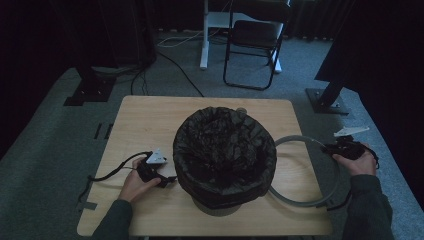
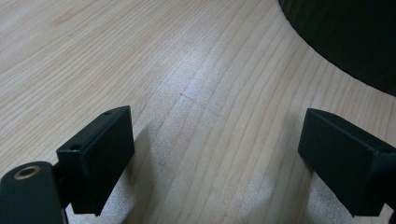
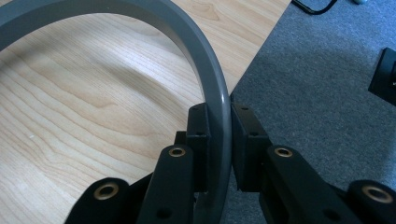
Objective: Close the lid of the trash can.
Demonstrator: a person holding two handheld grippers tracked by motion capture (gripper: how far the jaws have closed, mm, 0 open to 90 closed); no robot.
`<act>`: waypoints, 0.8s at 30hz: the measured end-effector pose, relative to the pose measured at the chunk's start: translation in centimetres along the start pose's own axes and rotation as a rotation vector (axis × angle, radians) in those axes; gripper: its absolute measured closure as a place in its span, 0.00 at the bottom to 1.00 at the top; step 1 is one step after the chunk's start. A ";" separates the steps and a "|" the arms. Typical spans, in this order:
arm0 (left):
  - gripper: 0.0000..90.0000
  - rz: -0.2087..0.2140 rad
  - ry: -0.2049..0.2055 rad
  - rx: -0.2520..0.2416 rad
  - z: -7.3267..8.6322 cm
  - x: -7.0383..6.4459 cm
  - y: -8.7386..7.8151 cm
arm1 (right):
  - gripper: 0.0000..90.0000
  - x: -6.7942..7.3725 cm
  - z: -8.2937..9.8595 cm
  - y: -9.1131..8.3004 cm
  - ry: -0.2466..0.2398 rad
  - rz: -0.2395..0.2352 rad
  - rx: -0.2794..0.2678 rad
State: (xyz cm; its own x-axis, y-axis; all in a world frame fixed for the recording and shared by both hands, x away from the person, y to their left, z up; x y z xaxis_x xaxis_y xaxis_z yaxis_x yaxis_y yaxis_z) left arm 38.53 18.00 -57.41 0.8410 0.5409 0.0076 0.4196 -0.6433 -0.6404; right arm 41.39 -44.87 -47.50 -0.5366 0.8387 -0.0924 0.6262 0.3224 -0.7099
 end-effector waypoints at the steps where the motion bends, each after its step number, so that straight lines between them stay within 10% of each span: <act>1: 0.12 0.000 0.000 0.000 0.0 0.0 0.0 | 0.88 0.0 0.0 0.0 0.000 0.000 0.000; 24: 0.12 0.000 0.000 0.000 0.0 0.0 0.0 | 0.88 -0.9 -2.5 -3.3 -0.024 0.016 -0.045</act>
State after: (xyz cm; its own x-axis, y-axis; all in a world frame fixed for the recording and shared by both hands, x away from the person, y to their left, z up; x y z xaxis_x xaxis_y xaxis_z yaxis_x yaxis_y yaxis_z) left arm 38.52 17.99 -57.41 0.8409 0.5412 0.0075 0.4197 -0.6433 -0.6403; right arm 41.20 -45.55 -43.27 -0.5388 0.8337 -0.1206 0.6595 0.3284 -0.6761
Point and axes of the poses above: each handheld gripper's, and its own axes: y roughly forward along the jaws, z roughly out of its underside, x roughly to its left, the point moved 4 cm from there along y, roughly forward along the jaws, and after that the axes turned 6 degrees about -x, right-handed, at the moved point
